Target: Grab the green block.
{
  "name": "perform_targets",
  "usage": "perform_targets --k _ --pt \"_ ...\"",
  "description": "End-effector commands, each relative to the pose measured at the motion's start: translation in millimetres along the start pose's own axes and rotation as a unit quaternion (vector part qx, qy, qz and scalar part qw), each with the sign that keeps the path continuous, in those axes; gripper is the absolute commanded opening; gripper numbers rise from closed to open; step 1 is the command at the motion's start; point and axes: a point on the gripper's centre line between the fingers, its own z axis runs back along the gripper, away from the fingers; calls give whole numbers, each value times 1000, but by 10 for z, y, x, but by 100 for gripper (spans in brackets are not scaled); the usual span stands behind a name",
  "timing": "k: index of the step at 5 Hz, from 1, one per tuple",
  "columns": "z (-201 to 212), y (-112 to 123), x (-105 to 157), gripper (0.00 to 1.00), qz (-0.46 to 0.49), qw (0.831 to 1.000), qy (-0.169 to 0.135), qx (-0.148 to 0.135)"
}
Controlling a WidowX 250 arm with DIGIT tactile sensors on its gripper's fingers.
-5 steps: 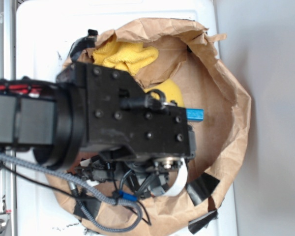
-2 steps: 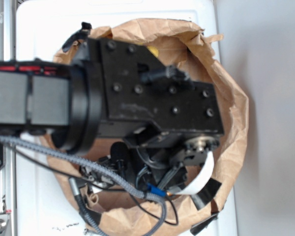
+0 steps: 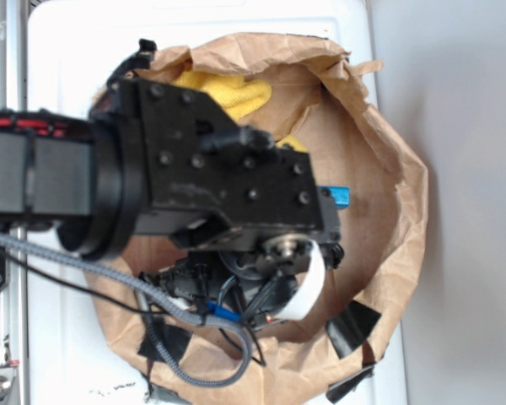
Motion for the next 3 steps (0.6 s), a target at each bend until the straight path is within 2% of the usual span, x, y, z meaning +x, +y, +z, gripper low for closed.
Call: perform_targets --k 1,2,3 --pt "-230 89 53 100 -3 999 35 33" --pt "-503 97 82 100 -9 998 60 33" --pt "-591 104 85 0 2 996 80 26"
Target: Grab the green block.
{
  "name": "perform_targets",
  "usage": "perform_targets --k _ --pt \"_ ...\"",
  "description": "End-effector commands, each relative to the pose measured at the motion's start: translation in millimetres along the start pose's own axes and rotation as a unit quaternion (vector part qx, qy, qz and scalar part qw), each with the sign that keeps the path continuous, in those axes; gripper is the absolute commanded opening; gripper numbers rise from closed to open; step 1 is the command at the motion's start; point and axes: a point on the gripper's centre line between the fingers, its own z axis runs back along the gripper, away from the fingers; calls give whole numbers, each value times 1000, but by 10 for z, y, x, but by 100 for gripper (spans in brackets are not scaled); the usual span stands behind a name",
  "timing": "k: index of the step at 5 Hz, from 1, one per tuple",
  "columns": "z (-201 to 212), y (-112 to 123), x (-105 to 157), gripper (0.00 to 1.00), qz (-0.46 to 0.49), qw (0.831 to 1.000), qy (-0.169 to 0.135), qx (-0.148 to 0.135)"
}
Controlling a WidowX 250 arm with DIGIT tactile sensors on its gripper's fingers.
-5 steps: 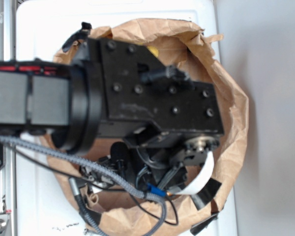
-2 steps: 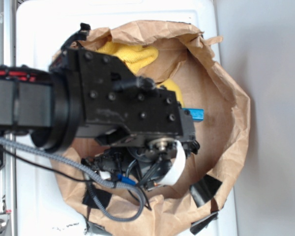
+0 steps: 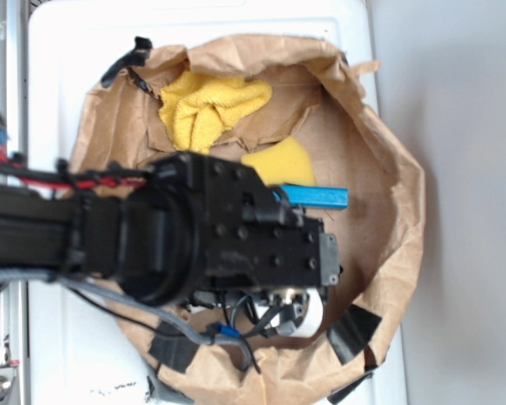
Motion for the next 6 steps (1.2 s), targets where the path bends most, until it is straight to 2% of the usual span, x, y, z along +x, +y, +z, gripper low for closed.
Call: perform_targets --k 1,2,3,4,5,6 --pt "194 -90 109 0 -5 1000 -19 2" --pt "629 -78 79 0 46 997 -64 23" --pt "1101 -111 -11 0 109 990 -89 14" --pt "1326 -120 -86 0 232 971 -42 28" --pt "1460 -80 -163 0 329 943 -3 50" --pt "1605 -45 -301 0 443 894 36 63"
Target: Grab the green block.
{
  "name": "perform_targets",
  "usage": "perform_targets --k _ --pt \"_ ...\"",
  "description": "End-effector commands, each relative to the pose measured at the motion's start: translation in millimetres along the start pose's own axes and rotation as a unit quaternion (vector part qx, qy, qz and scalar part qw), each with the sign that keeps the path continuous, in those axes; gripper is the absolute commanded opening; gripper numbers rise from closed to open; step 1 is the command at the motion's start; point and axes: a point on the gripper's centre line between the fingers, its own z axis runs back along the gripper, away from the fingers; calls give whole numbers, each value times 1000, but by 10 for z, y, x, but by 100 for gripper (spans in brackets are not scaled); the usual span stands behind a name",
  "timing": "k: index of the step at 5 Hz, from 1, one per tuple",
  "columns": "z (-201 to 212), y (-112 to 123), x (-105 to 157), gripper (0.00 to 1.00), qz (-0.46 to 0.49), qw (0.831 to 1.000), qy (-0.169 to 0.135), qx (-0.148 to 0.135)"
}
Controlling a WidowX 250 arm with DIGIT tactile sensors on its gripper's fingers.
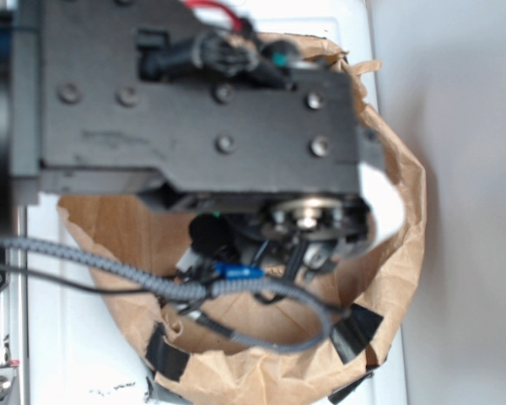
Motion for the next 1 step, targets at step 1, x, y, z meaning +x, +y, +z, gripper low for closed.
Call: perform_targets --k 1 --pt "371 59 -10 0 87 996 -9 34"
